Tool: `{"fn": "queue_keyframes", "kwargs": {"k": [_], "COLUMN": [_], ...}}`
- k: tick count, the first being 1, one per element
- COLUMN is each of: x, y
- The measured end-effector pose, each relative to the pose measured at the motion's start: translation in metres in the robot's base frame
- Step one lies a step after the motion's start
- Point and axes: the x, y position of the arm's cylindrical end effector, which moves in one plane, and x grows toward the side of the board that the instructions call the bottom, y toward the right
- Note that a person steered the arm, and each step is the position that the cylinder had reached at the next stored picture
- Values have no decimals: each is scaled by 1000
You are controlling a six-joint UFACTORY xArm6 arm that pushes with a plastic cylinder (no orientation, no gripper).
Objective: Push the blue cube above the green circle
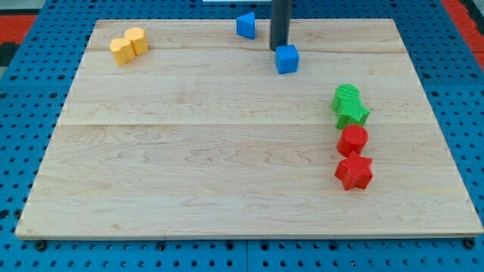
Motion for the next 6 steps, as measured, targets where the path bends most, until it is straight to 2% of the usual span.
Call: {"fn": "queue_keyframes", "kwargs": {"k": [2, 4, 6], "x": [37, 66, 72], "y": [0, -33, -4]}}
